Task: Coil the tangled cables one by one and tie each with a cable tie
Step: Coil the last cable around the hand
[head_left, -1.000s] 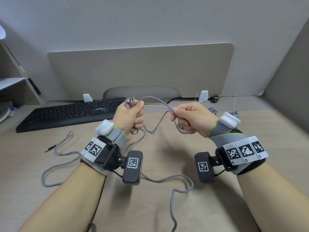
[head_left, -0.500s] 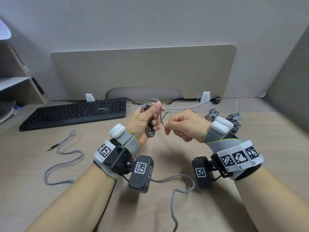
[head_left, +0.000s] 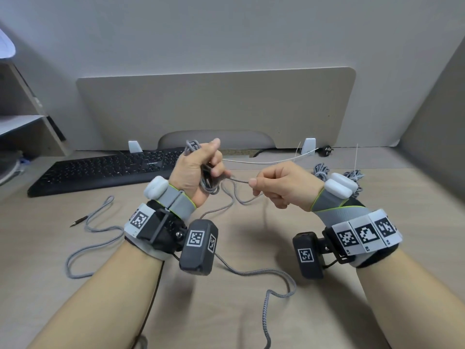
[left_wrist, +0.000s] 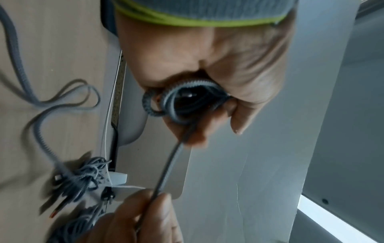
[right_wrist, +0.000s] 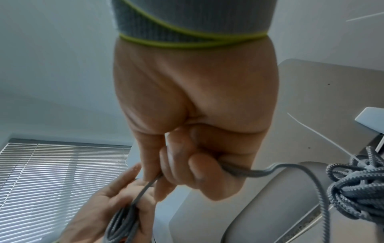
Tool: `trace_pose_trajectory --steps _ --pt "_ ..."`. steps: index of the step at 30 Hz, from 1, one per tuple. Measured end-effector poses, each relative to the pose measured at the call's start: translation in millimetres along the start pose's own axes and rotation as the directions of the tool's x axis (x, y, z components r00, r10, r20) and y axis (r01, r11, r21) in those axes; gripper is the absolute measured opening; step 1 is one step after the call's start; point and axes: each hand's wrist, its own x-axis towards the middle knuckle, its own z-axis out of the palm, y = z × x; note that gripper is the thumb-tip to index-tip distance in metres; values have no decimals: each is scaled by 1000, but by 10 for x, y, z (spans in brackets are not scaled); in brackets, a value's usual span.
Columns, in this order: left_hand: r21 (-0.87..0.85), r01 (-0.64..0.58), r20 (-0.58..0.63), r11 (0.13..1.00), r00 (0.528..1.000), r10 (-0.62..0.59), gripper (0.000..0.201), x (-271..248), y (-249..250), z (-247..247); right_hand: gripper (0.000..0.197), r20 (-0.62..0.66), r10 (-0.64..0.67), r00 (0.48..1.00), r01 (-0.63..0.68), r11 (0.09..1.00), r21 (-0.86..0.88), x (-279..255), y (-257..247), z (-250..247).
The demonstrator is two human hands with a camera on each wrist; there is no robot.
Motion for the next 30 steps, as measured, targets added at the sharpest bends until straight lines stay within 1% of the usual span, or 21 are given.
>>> trace_pose_trajectory --steps 2,4,7,10,13,16,18,19,22,25,28,30 --pt "40 -4 -1 999 1000 4 38 9 28 -30 25 34 -7 999 8 1000 -24 7 24 4" --pt "100 -15 -13 995 1000 16 39 15 21 -39 24 50 15 999 -11 996 -94 21 59 22" --pt "146 -27 -42 989 999 33 41 11 13 -45 29 30 60 998 -53 980 -194 25 108 -4" --pt "204 -34 -58 978 997 46 43 -4 51 -52 33 10 90 996 -85 969 -230 19 121 -64" --pt "374 -30 -49 927 997 52 45 -30 52 -28 33 -4 119 993 -116 959 -260 26 129 -89" --pt "460 -7 -36 888 999 26 48 -38 77 -22 30 -39 160 986 -165 941 -296 12 142 -125" --pt "514 -2 -36 858 999 24 48 -44 103 -37 28 -75 166 983 -181 943 -280 -2 125 -149" --pt "560 7 -27 829 1000 9 45 -59 109 -29 27 -88 160 983 -178 950 -258 -6 108 -149" --pt "699 35 26 714 997 -75 23 -116 50 41 21 -110 130 985 -148 973 -176 -1 56 -111" --pt "741 72 77 668 979 -190 6 -159 -61 104 19 -144 105 984 -120 987 -106 8 31 -82" --pt "771 94 99 629 959 -265 15 -181 -161 138 18 -144 94 985 -98 995 -20 -3 6 -66" --pt "787 77 117 613 956 -270 12 -211 -188 170 19 -134 82 988 -78 996 35 -9 -22 -51"
